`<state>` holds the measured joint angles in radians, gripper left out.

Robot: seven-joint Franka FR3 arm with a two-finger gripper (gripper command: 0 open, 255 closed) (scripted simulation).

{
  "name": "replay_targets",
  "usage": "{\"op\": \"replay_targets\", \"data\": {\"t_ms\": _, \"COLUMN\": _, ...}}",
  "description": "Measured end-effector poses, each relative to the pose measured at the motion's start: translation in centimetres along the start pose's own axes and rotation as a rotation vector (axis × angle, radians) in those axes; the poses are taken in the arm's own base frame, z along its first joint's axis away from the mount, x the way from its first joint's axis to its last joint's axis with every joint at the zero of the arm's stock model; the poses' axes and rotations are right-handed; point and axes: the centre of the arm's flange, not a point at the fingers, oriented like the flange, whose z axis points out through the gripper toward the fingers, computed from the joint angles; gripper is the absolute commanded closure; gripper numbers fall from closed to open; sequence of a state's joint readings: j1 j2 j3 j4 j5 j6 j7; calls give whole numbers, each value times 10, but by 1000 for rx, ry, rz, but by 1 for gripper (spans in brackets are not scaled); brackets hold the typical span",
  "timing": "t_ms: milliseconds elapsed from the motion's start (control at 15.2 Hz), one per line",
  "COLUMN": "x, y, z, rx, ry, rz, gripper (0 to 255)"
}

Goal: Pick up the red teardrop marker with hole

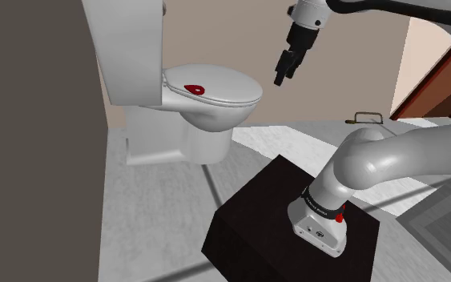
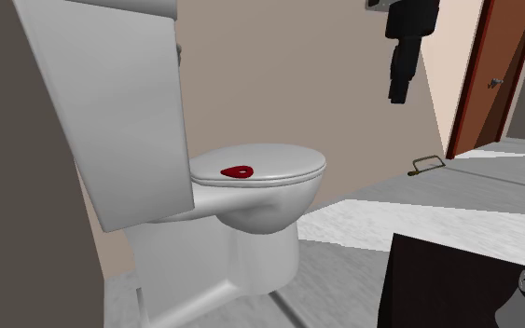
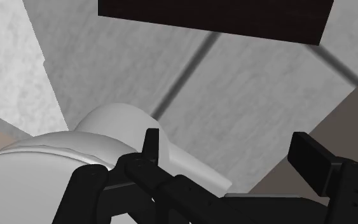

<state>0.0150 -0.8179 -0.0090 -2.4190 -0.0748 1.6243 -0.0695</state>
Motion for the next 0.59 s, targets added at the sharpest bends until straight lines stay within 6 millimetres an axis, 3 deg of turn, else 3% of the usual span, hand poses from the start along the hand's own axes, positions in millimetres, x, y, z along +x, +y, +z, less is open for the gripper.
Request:
{"op": "replay_targets", "data": {"t_ms": 198, "x": 14, "y": 1, "z": 8, "rx": -3, "ry": 0, "rz": -9, "gripper": 0}}
{"op": "replay_targets", "data": {"t_ms": 594, "x": 79, "y": 10, "z": 41, "rx": -17, "ry": 6, "rz": -48, "gripper": 0}}
